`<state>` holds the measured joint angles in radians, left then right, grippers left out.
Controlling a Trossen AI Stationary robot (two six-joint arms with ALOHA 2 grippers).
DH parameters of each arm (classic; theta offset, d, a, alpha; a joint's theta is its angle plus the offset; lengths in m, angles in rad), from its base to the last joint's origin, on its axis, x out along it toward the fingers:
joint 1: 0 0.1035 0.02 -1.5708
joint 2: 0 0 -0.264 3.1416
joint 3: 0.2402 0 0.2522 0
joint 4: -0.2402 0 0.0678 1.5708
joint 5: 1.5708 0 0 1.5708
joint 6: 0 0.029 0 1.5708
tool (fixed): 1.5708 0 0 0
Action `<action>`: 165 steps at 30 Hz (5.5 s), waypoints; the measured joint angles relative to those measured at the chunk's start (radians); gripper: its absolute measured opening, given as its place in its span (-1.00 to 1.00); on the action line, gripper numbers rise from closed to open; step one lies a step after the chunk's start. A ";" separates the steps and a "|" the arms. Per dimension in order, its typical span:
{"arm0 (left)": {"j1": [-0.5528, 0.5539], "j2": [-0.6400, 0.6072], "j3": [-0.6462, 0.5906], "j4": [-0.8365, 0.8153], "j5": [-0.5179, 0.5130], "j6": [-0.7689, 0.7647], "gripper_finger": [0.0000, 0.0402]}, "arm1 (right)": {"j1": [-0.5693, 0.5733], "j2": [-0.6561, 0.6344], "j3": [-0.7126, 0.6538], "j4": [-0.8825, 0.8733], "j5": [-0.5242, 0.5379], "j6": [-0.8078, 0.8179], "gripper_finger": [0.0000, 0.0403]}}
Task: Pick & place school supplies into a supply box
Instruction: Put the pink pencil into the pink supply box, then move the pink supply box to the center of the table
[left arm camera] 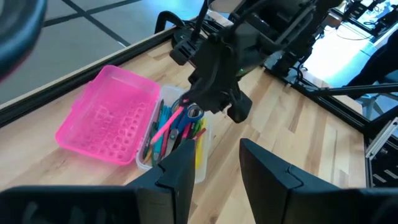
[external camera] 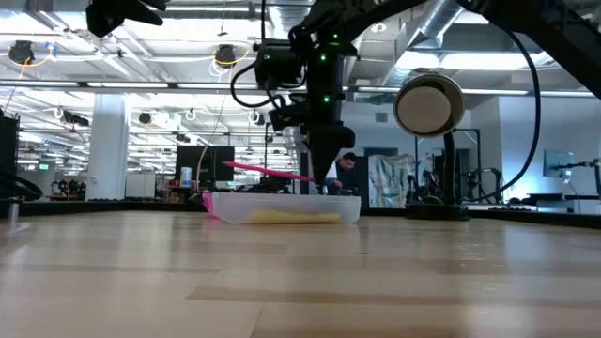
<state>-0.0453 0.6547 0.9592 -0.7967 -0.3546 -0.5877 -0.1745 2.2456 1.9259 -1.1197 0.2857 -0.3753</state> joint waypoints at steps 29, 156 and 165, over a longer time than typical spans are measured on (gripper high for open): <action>0.000 0.000 0.000 -0.009 0.000 0.007 -0.41 | -0.033 0.002 -0.065 -0.044 -0.077 0.016 -0.97; 0.001 -0.570 -0.523 0.614 0.243 0.525 -0.41 | 0.282 -1.484 -1.486 1.617 -0.054 0.623 -0.39; 0.012 -0.310 -0.413 0.452 -0.218 0.217 -0.41 | 0.170 -1.340 -1.263 1.358 -0.072 0.656 -0.39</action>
<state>-0.0334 0.3449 0.5460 -0.3451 -0.5726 -0.3706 -0.0043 0.9052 0.6633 0.2385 0.2136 0.2811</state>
